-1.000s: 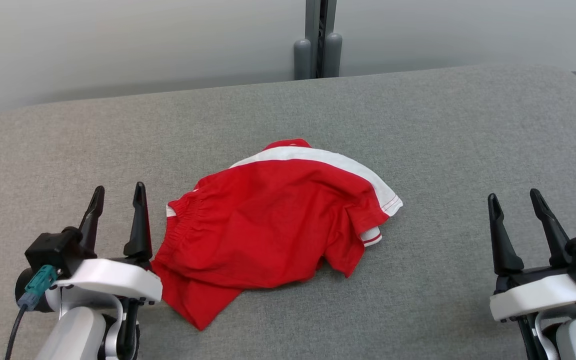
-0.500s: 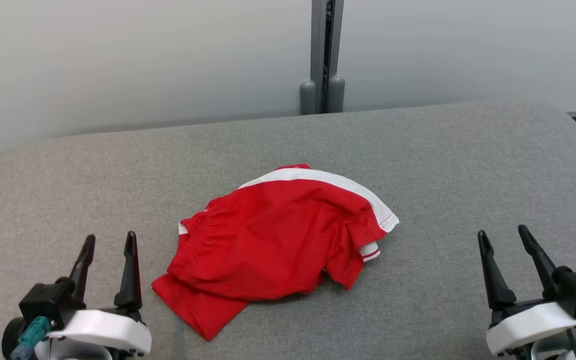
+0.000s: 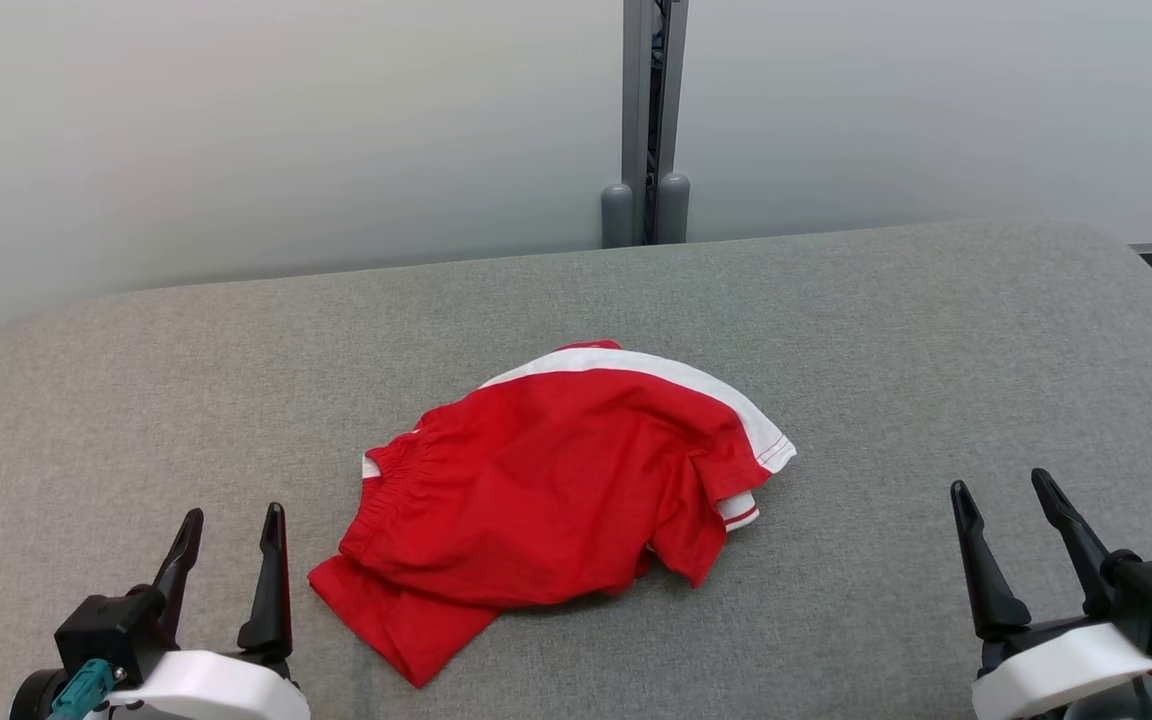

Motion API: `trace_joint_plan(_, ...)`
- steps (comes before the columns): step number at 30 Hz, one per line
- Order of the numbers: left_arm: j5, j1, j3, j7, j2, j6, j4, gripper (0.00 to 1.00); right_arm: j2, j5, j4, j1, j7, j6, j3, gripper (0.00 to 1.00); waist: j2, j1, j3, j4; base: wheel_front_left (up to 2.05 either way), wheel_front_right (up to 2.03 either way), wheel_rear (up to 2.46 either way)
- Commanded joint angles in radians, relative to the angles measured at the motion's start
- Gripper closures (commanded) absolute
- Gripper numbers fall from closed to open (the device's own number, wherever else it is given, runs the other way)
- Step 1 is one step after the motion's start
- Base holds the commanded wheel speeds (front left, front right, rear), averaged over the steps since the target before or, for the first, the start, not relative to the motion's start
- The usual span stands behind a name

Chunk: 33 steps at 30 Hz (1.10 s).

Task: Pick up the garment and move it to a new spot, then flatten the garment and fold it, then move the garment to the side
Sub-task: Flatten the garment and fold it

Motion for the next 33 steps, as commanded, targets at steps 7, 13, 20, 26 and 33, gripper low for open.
trace_joint_plan(7, -0.003, 0.012, -0.001, 0.017, 0.01, 0.017, -0.006, 0.0, 0.002, 0.004, -0.009, -0.001, -0.001, 0.001, 0.0, 0.0, 0.0, 0.0, 0.002, 0.0, 0.0, 0.0, 0.0)
trace_joint_plan(13, -0.008, 0.015, -0.004, 0.022, 0.009, 0.02, -0.005, 0.0, 0.005, 0.009, -0.005, -0.003, -0.007, 0.001, -0.003, 0.0, 0.0, 0.0, 0.002, 0.001, 0.0, 0.0, 0.0)
trace_joint_plan(20, -0.01, 0.002, -0.01, 0.03, 0.006, 0.023, -0.003, 0.0, 0.008, 0.01, 0.0, -0.009, -0.012, 0.001, 0.0, 0.0, 0.0, 0.0, 0.006, 0.0, 0.0, 0.0, 0.0)
trace_joint_plan(26, -0.009, -0.066, -0.034, 0.062, 0.006, 0.0, -0.003, 0.0, 0.008, 0.017, -0.004, -0.023, -0.013, 0.001, 0.002, 0.0, 0.0, 0.0, 0.043, 0.0, 0.0, 0.0, 0.0)
trace_joint_plan(33, -0.028, -0.193, -0.103, 0.217, 0.008, -0.062, 0.071, 0.0, 0.004, 0.022, -0.002, -0.059, -0.018, 0.001, 0.023, 0.0, 0.0, 0.0, 0.118, -0.013, 0.0, 0.0, 0.0)
